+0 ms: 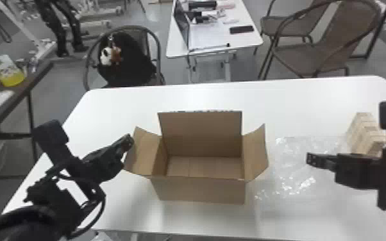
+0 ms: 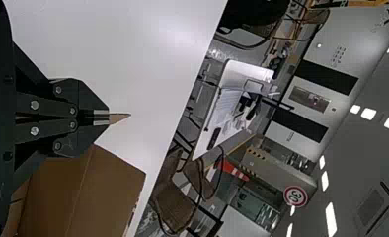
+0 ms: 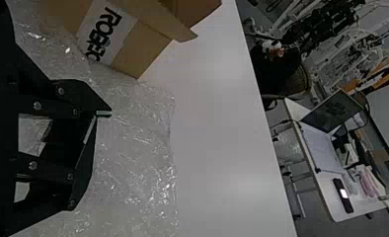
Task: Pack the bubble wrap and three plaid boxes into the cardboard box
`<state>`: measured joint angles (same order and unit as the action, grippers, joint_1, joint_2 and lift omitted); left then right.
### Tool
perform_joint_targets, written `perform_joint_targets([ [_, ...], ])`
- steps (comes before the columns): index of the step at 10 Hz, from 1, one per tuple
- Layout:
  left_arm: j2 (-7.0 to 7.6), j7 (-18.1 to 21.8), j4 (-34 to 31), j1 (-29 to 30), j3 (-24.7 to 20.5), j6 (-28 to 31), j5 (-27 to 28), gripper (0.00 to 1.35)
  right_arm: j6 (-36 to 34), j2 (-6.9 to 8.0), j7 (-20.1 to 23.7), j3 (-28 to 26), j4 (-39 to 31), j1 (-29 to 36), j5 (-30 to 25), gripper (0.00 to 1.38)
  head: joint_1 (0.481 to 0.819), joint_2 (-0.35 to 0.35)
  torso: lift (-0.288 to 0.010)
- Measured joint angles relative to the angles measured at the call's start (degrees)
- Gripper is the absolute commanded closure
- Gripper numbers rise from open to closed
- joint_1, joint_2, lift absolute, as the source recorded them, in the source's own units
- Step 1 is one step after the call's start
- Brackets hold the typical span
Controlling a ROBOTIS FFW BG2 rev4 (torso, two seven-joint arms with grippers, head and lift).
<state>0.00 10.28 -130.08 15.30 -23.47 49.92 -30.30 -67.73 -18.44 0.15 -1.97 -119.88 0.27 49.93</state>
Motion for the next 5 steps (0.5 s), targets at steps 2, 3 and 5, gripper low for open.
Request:
perform_joint_targets([
  [2,0.00,-0.1,0.0,-0.1,0.3,0.1,0.4,1.21,-5.3,-1.08,-0.1,-3.3,-4.0,-5.9,5.0,1.13,0.695,0.184,-0.148],
  [3,0.00,-0.4,0.0,-0.2,0.6,0.2,0.6,1.21,-5.7,-1.68,-0.1,-3.7,-3.9,-8.6,9.5,1.13,0.695,0.195,-0.148],
  [5,0.00,-1.1,0.0,-0.8,1.5,0.8,1.2,1.21,-4.6,-1.89,-0.6,-3.7,-3.5,-12.9,17.5,1.13,0.685,0.214,-0.148],
])
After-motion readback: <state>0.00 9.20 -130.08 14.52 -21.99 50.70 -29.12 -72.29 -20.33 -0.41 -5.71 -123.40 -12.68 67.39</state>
